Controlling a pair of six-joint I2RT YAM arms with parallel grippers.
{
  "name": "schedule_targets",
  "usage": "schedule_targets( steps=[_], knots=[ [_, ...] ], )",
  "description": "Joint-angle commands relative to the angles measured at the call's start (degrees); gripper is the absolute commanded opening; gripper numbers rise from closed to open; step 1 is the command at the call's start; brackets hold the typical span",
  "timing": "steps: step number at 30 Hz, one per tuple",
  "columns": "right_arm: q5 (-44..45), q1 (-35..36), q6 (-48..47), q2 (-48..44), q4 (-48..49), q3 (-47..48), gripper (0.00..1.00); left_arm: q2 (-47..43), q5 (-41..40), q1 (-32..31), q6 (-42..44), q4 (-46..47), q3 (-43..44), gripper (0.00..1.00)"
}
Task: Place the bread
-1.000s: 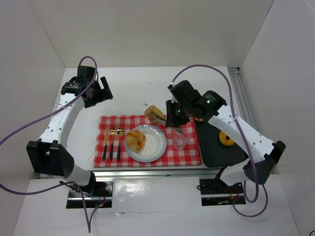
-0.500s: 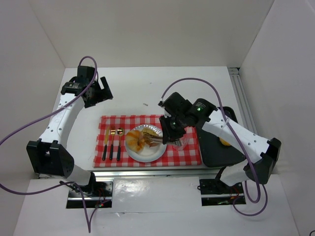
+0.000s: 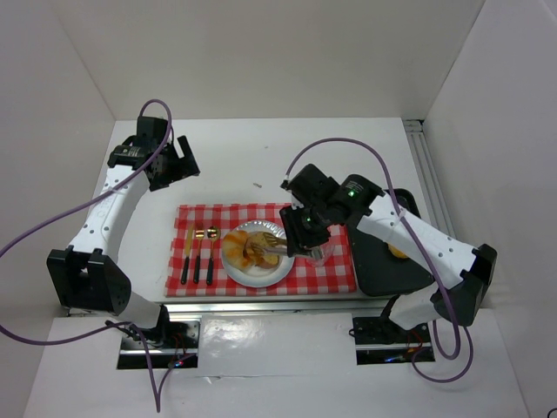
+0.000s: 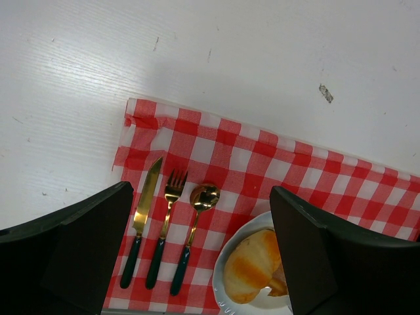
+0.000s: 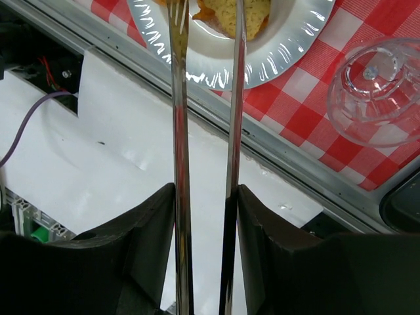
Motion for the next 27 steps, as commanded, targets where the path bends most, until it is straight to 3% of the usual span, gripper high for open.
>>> schedule_targets(
  steps=[1,11,14,21,27],
  knots=[
    [1.6,0.3,-0.1,-0.1,-1.1,1.4,0.48,-0.3,0.3,0.4,0.9,1.5,0.1,0.99],
    [9.3,-5.0,-0.7,-1.2,0.0,7.6,0.47,0.2,0.3,0.4,0.9,1.5,0.1,0.99],
    [13.4,-7.0,0.4,-1.2,7.1,7.0,0.47,0.2,0.3,0.4,0.9,1.5,0.1,0.99],
    [33.7,-8.7,7.4,6.7,25.4,3.8,0.47,0.2,3.0,0.4,0.4,2.0,1.4,0.99],
    [37.1,-13.5,5.4,11.9,40.8,0.6,0.45,0.2,5.2,0.4,1.0,2.0,2.0,0.99]
  ],
)
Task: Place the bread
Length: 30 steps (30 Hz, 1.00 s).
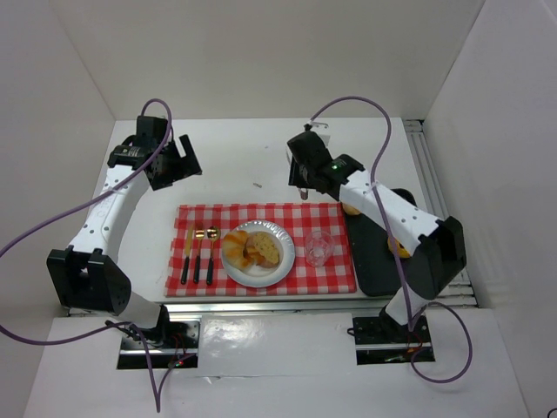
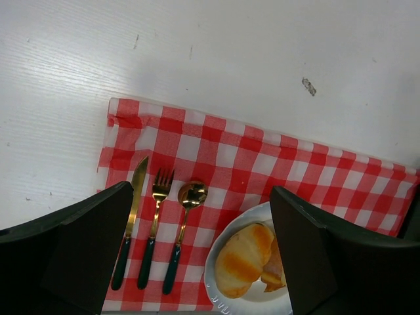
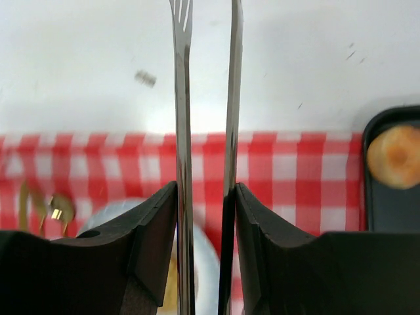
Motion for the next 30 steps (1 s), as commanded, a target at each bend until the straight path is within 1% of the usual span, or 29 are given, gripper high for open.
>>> schedule_targets(
  steps=[1,4,8,12,15,16,17,18,19,20,22,23,24,26,27,28,30],
  knots=[
    [8.2,-1.6,-0.3,2.1,14.6,-1.1,0.45,0.2,2.5,0.3,1.0,1.3,2.0,0.99],
    [9.0,-2.4,-1.4,4.6,18.9,-2.6,0.45,0.8,3.2,-0.2,1.0,1.3,2.5,0.99],
    [9.0,-3.2,-2.0,8.5,27.1,-5.2,0.47,1.3,3.7,-0.2,1.0,1.3,2.5,0.99],
    [10.3,-3.8,0.8,14.2,27.7,-4.3,0.47,1.8,3.7,-0.7,2.2,0.1,4.5,0.99],
    [8.2,-4.3,1.7,16.5,28.9,-5.7,0.47,2.3,2.7,-1.2,2.8,-0.5,5.6,0.99],
    [7.3,-4.3,1.7,16.5,28.9,-5.7,0.49,2.3,2.2,-1.2,2.8,-1.0,6.1,0.99],
    [6.6,-4.3,2.2,17.5,28.9,-5.7,0.55,3.0,2.1,-1.2,2.8,-1.0,6.1,0.99],
    [6.6,-4.3,2.2,18.1,28.4,-5.7,0.67,3.0,2.1,-1.2,2.8,-1.0,6.1,0.99],
    [6.0,-4.3,2.2,18.1,27.5,-5.7,0.75,3.7,2.1,-1.8,2.8,-1.0,6.1,0.99],
    [6.0,-4.9,2.2,18.1,26.8,-5.2,0.87,4.3,2.1,-1.8,2.8,-1.5,6.1,0.99],
    [5.4,-4.9,0.8,18.1,25.4,-5.2,0.92,5.9,2.1,-2.5,2.8,-2.2,7.8,0.99],
    [5.4,-4.9,0.8,17.6,24.8,-4.1,0.97,6.5,-0.1,-3.3,3.5,-3.4,8.6,0.99],
    [4.8,-4.9,0.0,17.1,23.0,-3.3,0.99,7.1,-1.5,-3.8,4.1,-3.9,9.6,0.99],
    [4.8,-5.5,-0.5,16.5,20.2,-1.0,0.99,9.4,-5.1,-4.6,5.2,-5.2,13.6,0.99],
    [6.0,-6.2,-1.1,15.7,18.9,1.4,0.99,10.2,-5.8,-5.2,5.2,-6.0,15.2,0.99],
    [6.6,-6.2,-1.1,15.0,16.3,2.4,0.99,10.8,-5.8,-5.7,5.2,-6.6,16.4,0.99],
    [7.5,-7.8,-1.7,13.5,14.2,4.5,0.99,11.8,-5.8,-6.2,5.2,-7.3,19.0,0.99]
  ],
)
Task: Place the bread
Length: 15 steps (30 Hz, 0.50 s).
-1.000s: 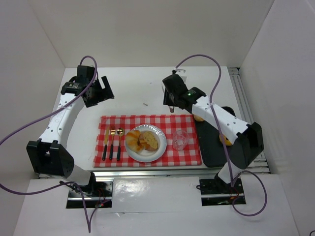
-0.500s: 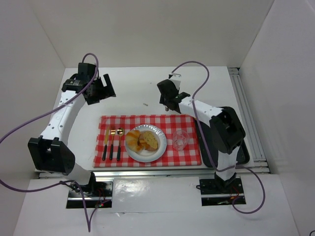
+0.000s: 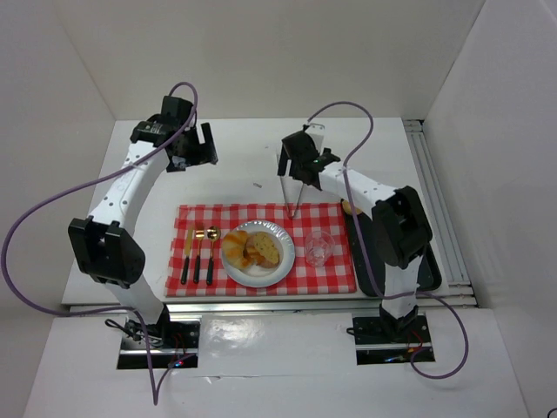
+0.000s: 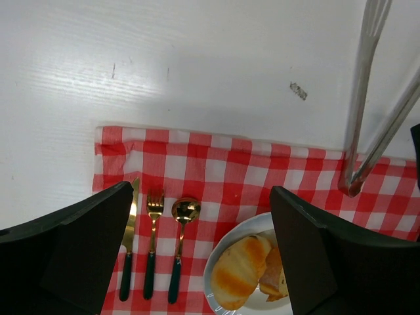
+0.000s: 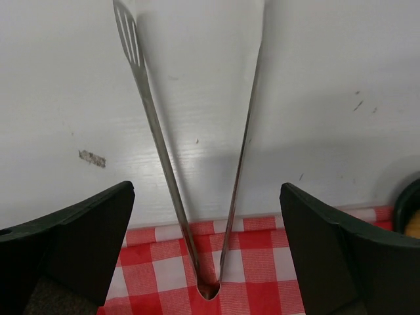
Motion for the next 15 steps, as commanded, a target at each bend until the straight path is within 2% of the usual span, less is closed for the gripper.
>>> schedule_targets(
  steps=[1,7,12,15],
  knots=[
    [3.8,-2.8,-1.2,-6.9,-7.4,5.8,0.99,0.8,-2.1,-1.7,1.9,-1.7,5.4,0.99],
    [6.6,-12.6,3.4,-14.1,-19.4,5.6,0.99,2.6,-1.5,-4.5,0.2,-1.7,6.0,0.99],
    [7.2,-20.5,5.8,-18.0,-24.9,3.2,0.99,3.8,-0.2,-5.5,-0.4,-1.7,6.5,0.99],
    [7.2,-22.4,5.8,-18.5,-26.8,2.6,0.99,3.8,0.9,-6.1,-0.4,-1.7,6.5,0.99]
  ],
)
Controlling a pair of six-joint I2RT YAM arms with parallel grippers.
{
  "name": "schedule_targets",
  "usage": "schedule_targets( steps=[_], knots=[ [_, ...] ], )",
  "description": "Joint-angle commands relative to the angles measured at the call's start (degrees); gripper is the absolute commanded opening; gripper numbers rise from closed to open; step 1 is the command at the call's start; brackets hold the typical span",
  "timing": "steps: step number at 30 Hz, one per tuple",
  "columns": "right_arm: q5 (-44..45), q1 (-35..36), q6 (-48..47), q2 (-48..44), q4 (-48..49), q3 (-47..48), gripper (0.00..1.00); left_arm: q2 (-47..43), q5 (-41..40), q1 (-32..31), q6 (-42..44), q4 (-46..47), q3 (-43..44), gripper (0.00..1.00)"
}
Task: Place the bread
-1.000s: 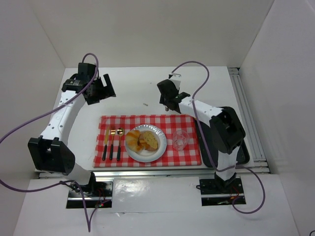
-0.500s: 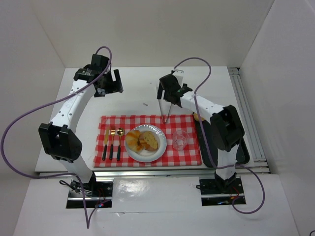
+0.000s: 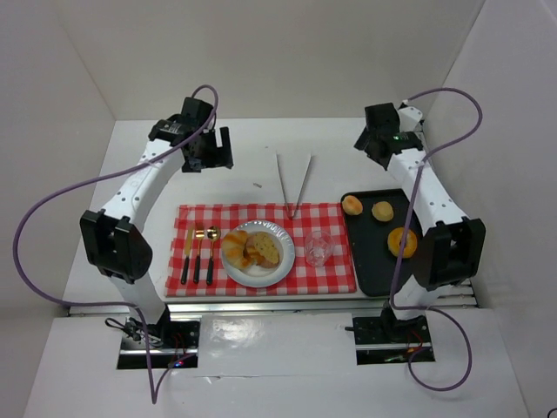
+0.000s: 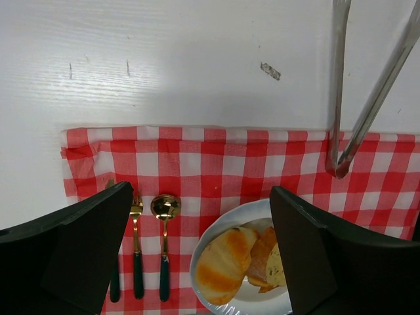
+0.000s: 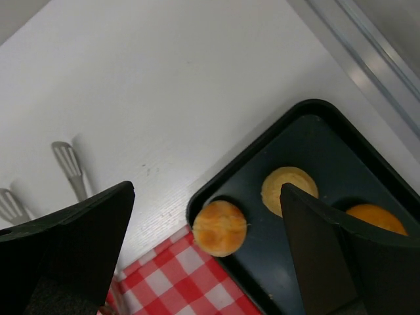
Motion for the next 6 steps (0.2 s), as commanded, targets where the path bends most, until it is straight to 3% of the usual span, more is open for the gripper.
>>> schedule_targets(
  steps=[1,6],
  knots=[
    [1.3,-1.0,1.6,-1.2,-6.3,-2.1,0.99,-0.1,1.5,-0.2,-1.1,-0.4,1.4,0.99],
    [-2.1,-3.2,0.3,-2.4,-3.8,-6.3,0.99,-0.6,2.0,-0.2,-1.1,0.1,0.3,0.99]
  ],
)
